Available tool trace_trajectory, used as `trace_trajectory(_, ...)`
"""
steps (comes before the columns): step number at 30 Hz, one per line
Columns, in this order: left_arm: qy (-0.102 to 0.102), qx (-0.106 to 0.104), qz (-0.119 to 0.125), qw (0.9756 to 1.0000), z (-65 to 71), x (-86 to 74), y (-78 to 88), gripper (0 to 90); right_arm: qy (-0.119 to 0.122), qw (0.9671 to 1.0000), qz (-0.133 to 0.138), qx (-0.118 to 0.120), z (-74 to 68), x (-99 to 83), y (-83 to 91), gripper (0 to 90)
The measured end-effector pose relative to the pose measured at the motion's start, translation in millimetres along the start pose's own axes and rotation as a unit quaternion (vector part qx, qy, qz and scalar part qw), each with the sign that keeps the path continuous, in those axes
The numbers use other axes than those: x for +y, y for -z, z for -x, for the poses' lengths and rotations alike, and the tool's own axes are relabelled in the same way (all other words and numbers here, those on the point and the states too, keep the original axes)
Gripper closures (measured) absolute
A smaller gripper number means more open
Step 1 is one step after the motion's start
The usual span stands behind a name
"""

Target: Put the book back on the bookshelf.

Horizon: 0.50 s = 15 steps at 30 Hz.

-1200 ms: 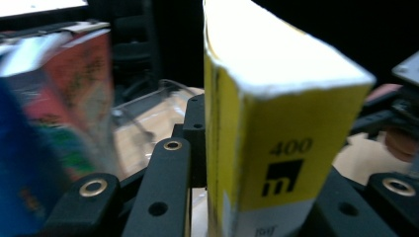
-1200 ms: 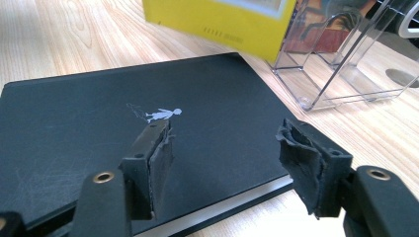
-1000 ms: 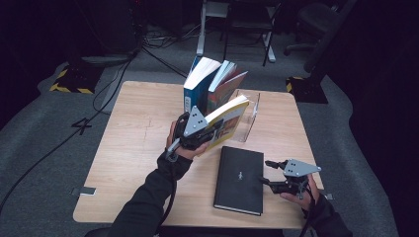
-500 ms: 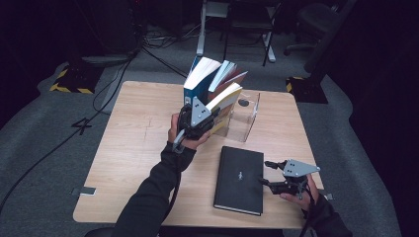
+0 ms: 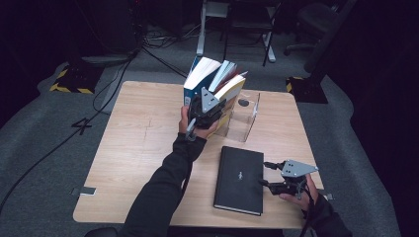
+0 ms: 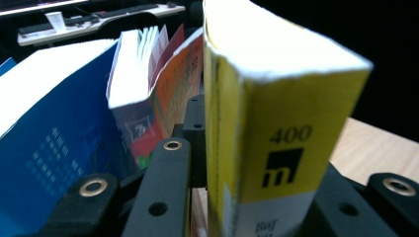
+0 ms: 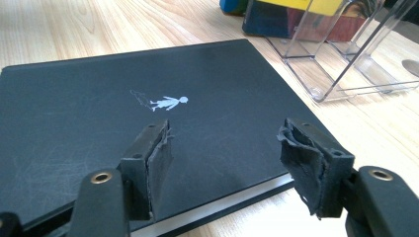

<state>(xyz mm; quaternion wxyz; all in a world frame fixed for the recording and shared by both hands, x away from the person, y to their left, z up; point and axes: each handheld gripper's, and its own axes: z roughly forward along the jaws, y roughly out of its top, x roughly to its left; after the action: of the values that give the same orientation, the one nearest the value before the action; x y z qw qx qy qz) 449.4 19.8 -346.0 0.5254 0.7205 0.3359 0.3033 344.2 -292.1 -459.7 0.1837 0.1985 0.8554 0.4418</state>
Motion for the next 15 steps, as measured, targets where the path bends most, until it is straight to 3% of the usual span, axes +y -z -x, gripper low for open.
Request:
trace_trajectory(4, 0.0, 0.01, -0.004, 0.9999, 5.8, 0.6, -11.9, 75.2, 0.0, 1.0, -0.004, -0.004, 0.4, -0.5, 0.1, 36.8)
trace_trajectory(10, 0.026, 0.028, 0.002, 0.9993, 9.7, 2.5, -28.0, 75.2, -0.001, 1.0, -0.002, -0.004, 0.5, -0.3, 0.7, 36.8)
trace_trajectory(15, 0.024, 0.037, 0.004, 0.999, 12.2, 4.5, -35.9, 75.2, -0.002, 1.0, -0.002, -0.004, 0.7, -0.4, 0.6, 36.8)
